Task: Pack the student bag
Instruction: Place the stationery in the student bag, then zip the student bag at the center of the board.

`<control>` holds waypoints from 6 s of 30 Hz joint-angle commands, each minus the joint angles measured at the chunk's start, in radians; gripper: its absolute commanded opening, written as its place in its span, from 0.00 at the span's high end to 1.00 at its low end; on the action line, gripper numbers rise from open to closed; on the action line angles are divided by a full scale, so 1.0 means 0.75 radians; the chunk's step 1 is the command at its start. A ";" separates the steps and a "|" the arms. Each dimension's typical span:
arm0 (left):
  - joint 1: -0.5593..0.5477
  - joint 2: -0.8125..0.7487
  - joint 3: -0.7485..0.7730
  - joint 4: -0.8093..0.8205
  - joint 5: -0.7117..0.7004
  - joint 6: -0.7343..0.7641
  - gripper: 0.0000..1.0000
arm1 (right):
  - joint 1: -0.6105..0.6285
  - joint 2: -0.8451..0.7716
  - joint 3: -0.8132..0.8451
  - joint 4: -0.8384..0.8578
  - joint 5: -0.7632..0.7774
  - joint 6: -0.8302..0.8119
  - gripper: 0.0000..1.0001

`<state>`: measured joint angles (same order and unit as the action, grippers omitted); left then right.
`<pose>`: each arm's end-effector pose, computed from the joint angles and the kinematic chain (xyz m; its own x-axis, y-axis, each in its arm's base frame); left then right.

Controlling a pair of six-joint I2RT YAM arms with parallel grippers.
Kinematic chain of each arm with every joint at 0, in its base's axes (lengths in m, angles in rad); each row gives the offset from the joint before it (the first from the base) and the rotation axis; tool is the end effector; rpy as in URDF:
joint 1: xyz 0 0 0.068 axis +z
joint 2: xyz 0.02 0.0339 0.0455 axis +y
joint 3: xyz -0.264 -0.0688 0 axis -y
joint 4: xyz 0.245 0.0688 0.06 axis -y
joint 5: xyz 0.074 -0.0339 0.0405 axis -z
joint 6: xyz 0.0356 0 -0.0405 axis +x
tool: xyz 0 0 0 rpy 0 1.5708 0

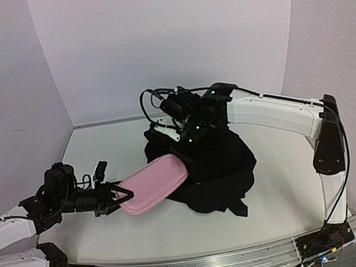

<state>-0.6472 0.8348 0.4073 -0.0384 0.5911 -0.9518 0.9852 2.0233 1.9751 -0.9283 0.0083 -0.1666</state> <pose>0.1341 -0.1262 0.2157 -0.9392 -0.1378 -0.3145 0.2291 0.4308 -0.8729 0.2459 0.3702 0.3082 -0.3138 -0.7732 -0.5510 -0.8952 0.4343 -0.0996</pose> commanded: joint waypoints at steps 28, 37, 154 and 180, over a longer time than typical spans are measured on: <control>-0.045 0.314 0.271 -0.048 0.490 0.367 1.00 | 0.030 -0.143 0.050 0.052 -0.305 -0.170 0.98; -0.045 0.609 0.263 0.500 0.495 0.185 1.00 | 0.030 -0.158 0.033 0.018 -0.502 -0.157 0.98; -0.495 0.975 1.013 -0.445 0.075 0.777 0.83 | -0.217 -0.733 -1.005 0.297 -0.499 -0.367 0.47; -0.495 1.131 1.104 -0.661 -0.130 0.878 0.47 | -0.059 -0.766 -1.327 0.669 -0.346 -0.533 0.31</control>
<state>-1.0164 1.6542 1.1920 -0.5205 0.4936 -0.3199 0.9073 1.4693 1.0265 -0.5055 -0.3217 -0.5083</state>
